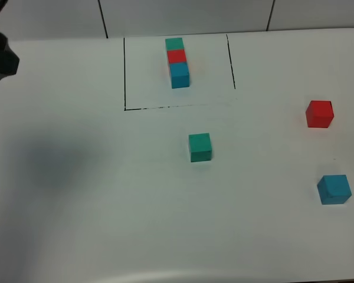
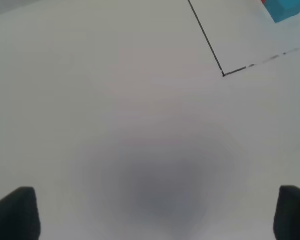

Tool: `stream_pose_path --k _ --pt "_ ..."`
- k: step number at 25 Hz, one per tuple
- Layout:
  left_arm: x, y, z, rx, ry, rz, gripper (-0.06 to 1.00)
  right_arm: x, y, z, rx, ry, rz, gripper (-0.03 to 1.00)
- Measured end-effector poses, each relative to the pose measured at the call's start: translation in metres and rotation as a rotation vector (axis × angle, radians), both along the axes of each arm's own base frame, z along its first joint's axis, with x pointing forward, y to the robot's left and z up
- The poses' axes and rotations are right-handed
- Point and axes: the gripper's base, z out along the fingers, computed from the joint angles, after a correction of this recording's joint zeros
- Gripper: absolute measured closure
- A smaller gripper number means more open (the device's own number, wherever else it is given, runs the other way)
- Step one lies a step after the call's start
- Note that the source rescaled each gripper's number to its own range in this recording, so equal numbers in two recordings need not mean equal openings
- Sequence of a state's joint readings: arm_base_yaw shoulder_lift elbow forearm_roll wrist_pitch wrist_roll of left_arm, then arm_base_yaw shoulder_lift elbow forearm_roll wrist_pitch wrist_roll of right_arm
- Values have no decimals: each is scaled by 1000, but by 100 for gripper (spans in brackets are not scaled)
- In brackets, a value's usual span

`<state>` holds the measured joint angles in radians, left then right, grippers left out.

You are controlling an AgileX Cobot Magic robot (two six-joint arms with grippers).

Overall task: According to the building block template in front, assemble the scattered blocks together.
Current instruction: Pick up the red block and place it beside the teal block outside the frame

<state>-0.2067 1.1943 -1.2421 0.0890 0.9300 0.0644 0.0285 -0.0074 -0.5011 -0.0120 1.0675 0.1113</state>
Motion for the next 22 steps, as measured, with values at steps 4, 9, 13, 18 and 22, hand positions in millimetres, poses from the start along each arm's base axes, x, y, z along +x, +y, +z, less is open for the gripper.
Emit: stream_pose_path --k 4,9,13,18,22 --pt "-37 2 -6 -2 -3 4 -1 0 0 0 0 0 0 26" --pt "-85 8 -18 -6 -3 3 -1 0 0 0 0 0 0 26" --pt "-120 19 -28 -27 -36 19 1 0 0 0 0 0 0 26" --pt "-166 33 -43 -85 -114 41 3 0 0 0 0 0 0 26" --pt "-194 37 -67 -152 -129 22 4 0 0 0 0 0 0 26"
